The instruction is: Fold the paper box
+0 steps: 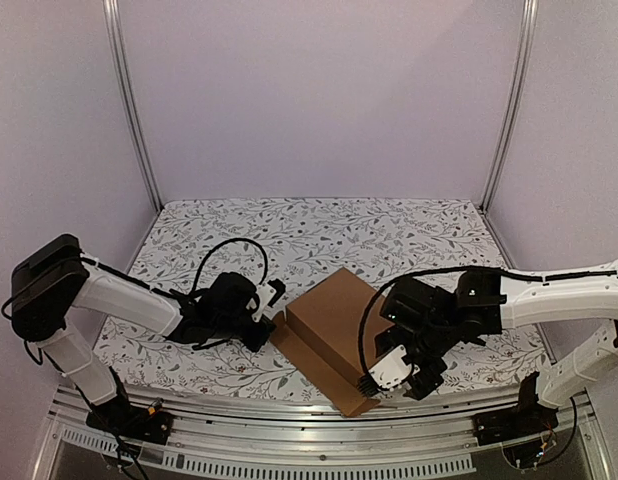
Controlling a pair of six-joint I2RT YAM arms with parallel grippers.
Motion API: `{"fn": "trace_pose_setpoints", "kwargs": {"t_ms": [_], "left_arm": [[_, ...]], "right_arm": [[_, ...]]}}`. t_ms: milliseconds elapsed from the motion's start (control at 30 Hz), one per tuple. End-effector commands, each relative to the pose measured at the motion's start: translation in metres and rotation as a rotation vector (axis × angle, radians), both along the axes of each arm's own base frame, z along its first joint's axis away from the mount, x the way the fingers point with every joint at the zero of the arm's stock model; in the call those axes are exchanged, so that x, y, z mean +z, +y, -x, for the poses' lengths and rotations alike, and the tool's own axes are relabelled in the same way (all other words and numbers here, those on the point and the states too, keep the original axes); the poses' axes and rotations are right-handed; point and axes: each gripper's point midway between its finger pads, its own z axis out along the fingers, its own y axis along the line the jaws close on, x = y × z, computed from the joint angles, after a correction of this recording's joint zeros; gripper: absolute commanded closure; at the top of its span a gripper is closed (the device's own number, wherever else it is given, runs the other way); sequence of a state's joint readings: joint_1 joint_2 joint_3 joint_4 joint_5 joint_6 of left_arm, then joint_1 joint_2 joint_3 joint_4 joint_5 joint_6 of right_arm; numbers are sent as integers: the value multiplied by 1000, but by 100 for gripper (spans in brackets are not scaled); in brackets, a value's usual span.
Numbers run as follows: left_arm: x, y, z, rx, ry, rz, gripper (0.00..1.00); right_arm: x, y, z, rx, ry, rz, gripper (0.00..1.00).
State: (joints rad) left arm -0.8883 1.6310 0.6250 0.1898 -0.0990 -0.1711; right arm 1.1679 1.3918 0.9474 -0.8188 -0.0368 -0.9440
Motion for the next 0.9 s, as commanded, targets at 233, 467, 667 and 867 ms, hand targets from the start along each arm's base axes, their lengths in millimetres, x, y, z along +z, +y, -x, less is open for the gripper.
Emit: {"fn": "trace_pose_setpoints", "kwargs": {"t_ms": [233,467,667,867], "left_arm": [[12,-7,4,2,-1,23,100],[7,-1,8,14,35,-24,100],[14,-6,12,2,62,-56,100],[19,-14,15,-25,82,-90,100]], "right_arm": [[-11,16,8,-15,-28,-56,9],[-25,3,13,33,-44,-52,9],[-11,25,-4,-88,-98,-169,16],[-6,31,-15,-148,-147,-192,29]]}}
